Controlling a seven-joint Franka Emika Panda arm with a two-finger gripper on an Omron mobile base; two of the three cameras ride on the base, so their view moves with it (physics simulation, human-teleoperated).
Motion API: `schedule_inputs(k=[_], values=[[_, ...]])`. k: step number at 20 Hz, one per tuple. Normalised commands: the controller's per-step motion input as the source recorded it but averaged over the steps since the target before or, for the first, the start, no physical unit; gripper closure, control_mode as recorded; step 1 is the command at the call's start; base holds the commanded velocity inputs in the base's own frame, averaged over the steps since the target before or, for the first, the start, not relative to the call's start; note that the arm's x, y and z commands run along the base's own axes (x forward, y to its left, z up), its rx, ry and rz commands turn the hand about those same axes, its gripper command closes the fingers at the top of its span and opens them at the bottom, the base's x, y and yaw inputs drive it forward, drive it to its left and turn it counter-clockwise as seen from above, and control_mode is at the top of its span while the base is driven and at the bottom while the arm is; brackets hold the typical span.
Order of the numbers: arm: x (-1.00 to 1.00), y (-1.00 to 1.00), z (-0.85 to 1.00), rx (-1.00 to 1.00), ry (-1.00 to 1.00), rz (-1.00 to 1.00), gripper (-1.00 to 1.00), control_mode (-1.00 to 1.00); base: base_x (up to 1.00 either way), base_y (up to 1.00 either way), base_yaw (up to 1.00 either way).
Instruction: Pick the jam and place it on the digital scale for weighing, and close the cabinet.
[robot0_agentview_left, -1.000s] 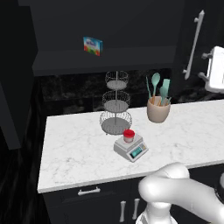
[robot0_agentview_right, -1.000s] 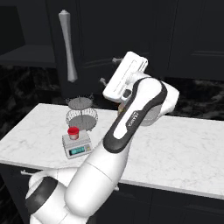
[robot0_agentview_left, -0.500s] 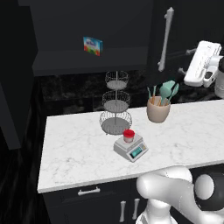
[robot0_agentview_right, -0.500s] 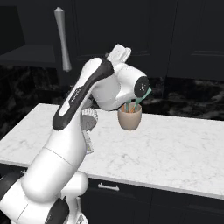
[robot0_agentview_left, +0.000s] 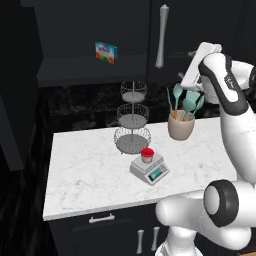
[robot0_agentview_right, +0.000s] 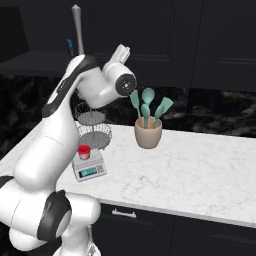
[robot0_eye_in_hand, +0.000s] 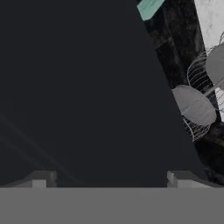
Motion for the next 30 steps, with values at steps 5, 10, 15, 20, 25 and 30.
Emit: schedule_inputs(k=[5,10,15,20,25,30], values=[[0.70,0.31,0.00,-0.04,0.01,-0.04,-1.00,-1.00,0.00,0.00,0.00],[0.69,0.15,-0.20,0.00,0.00,0.00,-1.00,-1.00,0.00,0.00,0.00],[0.17,0.16,-0.45,0.01,-0.12,0.00,-1.00,-1.00,0.00,0.00,0.00],[-0.96,0.00,0.23,0.01,-0.25,0.00,-1.00,-1.00,0.00,0.00,0.00],[-1.00,0.03,0.33,0.00,-0.20,0.01,-1.00,-1.00,0.00,0.00,0.00],[-1.00,0.33,0.41,-0.16,-0.13,0.12,-1.00,-1.00,0.00,0.00,0.00]])
